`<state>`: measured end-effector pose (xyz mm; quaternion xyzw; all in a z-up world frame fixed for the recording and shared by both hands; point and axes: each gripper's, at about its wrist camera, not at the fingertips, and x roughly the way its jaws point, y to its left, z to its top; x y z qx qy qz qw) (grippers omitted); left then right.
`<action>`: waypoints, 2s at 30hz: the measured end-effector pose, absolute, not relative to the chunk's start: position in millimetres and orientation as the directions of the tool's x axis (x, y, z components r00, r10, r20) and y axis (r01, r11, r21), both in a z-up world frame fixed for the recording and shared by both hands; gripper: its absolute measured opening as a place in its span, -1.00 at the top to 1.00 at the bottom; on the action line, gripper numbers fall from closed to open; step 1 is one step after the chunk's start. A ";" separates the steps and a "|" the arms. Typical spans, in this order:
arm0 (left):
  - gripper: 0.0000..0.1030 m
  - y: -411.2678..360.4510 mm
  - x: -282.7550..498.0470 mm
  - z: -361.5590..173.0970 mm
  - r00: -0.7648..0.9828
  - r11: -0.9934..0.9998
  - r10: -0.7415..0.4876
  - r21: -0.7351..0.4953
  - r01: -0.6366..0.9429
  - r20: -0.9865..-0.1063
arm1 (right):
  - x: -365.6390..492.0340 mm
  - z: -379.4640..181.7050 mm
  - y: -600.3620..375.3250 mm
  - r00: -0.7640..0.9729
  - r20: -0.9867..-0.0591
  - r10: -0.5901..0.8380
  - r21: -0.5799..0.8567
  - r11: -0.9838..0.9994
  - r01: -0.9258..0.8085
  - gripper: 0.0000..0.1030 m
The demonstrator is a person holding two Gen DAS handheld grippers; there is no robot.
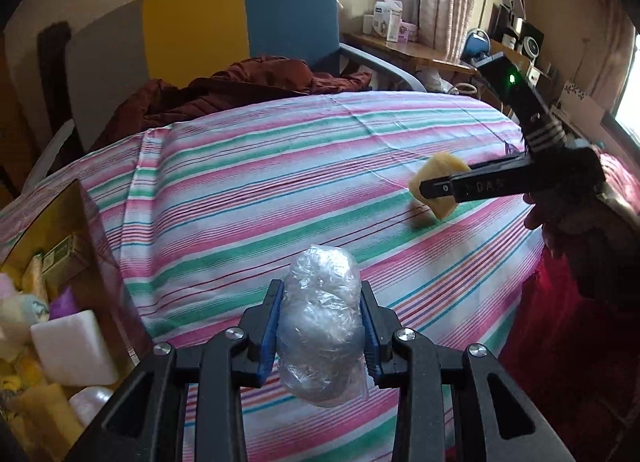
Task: Organize objects
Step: 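Carry the wrapped ball and yellow sponge over the gold tray, then open both grippers to drop ball and sponge into the tray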
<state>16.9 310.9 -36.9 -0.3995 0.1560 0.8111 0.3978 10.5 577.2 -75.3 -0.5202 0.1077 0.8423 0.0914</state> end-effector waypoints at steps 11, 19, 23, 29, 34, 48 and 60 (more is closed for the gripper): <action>0.31 198.1 -17.9 -13.3 -0.445 -0.764 0.519 -0.163 -0.625 -0.730 | -1.9 -47.3 513.2 -0.484 -0.875 -0.017 0.115 -0.978 -0.174 -0.14; 0.31 109.0 -44.3 -10.6 -0.501 -0.843 0.499 -0.261 -0.471 -0.707 | -31.4 -10.3 394.0 -0.562 -0.806 -0.187 0.202 -0.979 0.036 -0.14; 0.31 84.1 -59.9 -5.4 -0.515 -0.849 0.510 -0.311 -0.426 -0.689 | -52.3 -1.8 341.8 -0.574 -0.775 -0.263 0.241 -0.964 0.115 -0.14; 0.31 79.6 -89.0 10.6 -0.547 -0.842 0.533 -0.341 -0.419 -0.645 | -79.8 -4.4 294.2 -0.557 -0.768 -0.316 0.267 -0.948 0.171 -0.14; 0.30 89.3 -123.0 13.3 -0.546 -0.837 0.543 -0.361 -0.410 -0.638 | -101.7 -13.8 276.8 -0.545 -0.776 -0.318 0.268 -0.948 0.172 -0.15; -0.12 84.5 -149.7 -20.6 -0.536 -0.879 0.476 -0.360 -0.312 -0.697 | -123.5 -47.9 257.0 -0.510 -0.811 -0.286 0.241 -0.958 0.154 -0.54; -0.46 61.1 -102.5 -19.6 -0.621 -0.934 0.355 -0.244 -0.259 -0.699 | -98.9 -34.1 257.5 -0.553 -0.798 -0.239 0.202 -0.971 0.127 -0.62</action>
